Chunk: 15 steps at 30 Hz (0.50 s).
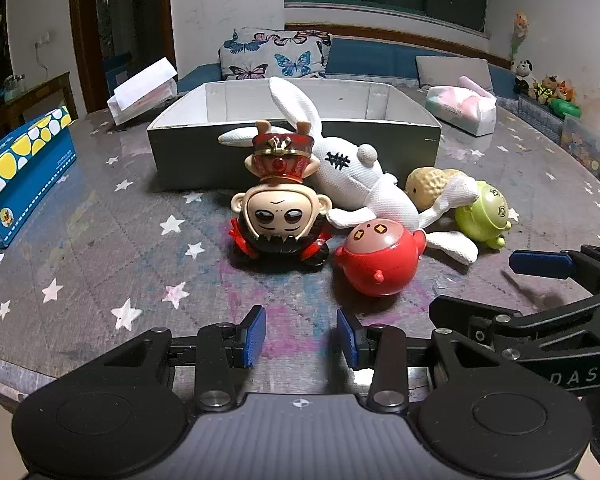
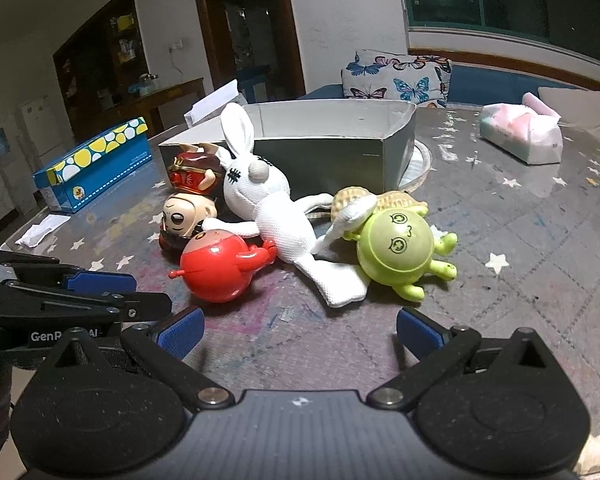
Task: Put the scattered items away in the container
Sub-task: 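Move the left tool toward the white knitted bunny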
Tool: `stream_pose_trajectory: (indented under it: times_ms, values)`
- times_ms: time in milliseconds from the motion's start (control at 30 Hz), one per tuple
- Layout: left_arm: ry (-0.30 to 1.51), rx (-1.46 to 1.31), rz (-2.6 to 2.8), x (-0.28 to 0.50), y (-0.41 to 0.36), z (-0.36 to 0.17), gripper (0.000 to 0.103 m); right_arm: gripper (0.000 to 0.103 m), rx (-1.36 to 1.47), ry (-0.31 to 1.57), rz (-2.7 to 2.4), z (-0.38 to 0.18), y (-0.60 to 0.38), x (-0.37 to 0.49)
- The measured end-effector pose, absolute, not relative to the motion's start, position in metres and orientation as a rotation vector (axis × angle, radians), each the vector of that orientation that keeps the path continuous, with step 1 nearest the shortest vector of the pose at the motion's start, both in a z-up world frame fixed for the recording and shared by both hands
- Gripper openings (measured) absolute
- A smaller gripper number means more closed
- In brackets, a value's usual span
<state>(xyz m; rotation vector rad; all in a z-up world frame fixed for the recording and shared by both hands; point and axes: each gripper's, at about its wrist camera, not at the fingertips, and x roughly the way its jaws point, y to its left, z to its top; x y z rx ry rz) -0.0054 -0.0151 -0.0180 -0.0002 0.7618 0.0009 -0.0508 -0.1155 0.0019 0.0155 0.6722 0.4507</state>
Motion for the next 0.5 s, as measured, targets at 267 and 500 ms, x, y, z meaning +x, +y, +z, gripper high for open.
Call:
stream_pose_trajectory:
  times_ms: [267, 500]
  values:
    - [0.771, 0.0, 0.001, -0.0027, -0.0145, -0.0209, 0.041, 0.103, 0.005, 0.677, 0.46, 0.0008, -0.1115, -0.0497]
    - [0.778, -0.005, -0.003, -0.0001, -0.0138, -0.0214, 0.041, 0.103, -0.001, 0.679, 0.468, 0.0007, -0.1096, -0.0477]
